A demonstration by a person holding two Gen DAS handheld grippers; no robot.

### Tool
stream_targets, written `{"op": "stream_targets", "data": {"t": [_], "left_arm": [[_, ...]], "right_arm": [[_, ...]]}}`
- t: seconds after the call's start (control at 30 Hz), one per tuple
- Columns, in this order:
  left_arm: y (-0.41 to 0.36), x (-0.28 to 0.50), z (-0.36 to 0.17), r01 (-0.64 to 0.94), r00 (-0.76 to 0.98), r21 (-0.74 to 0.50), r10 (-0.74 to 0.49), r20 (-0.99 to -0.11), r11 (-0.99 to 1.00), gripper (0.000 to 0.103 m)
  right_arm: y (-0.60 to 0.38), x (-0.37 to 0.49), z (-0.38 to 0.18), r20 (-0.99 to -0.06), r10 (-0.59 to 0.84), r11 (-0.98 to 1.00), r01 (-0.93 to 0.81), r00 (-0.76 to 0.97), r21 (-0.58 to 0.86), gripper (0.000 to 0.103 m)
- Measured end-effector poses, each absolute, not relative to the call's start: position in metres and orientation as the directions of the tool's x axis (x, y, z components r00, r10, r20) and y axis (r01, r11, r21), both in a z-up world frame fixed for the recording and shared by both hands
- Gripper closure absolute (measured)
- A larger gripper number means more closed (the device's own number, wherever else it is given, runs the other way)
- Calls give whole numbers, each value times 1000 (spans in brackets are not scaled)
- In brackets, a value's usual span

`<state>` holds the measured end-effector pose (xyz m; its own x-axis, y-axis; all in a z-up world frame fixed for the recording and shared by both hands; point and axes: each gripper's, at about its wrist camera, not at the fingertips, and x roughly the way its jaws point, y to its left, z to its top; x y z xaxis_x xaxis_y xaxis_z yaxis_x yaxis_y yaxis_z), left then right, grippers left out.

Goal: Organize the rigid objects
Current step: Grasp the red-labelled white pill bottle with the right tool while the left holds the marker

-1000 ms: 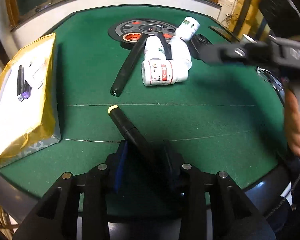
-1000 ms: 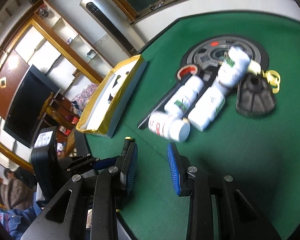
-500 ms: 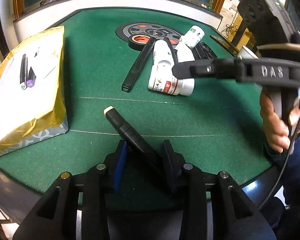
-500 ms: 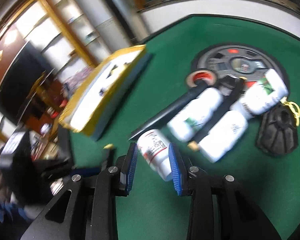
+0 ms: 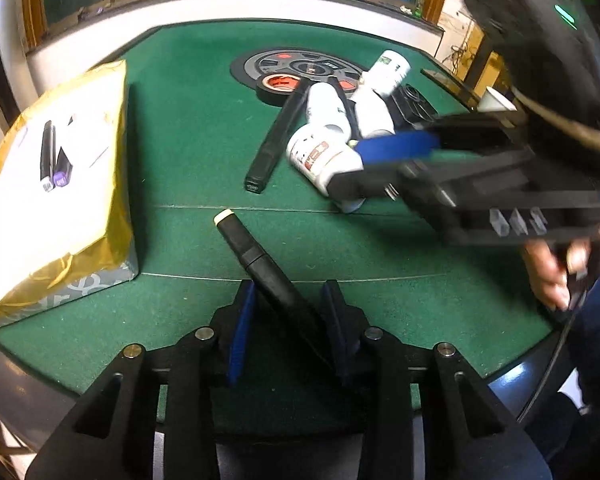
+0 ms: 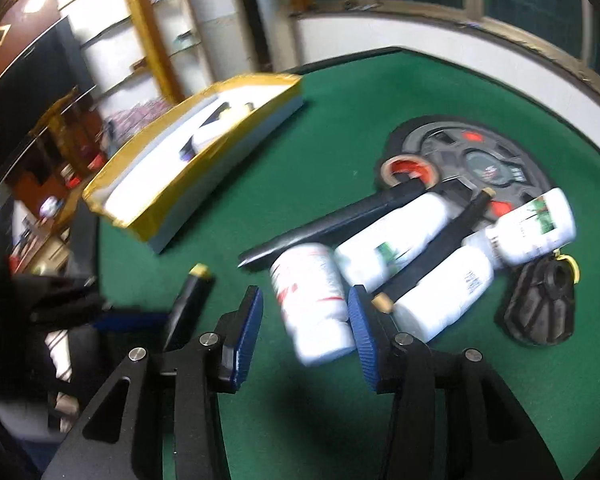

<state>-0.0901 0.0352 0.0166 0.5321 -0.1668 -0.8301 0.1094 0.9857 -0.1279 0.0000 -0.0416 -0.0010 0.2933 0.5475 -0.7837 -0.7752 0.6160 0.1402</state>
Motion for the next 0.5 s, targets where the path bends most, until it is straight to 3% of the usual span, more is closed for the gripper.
{"op": "stream_targets", "data": {"t": [0.2,0.4,0.5], "left_arm": [[30,-88,15,110,537,-88,-133,-833,990,72],[19,-87,12,107,567,-14,-73,-820,994,75],[24,-83,11,96,568,-48,-94,-818,994,76]], "right_arm": [[-34,0,-1,-787,513,654,-750,342,101,64],[-29,21,-5,-802,515,719,-662,303,211,64],[-28,25,-17,-840,477,745,-627,259,230,65]]}}
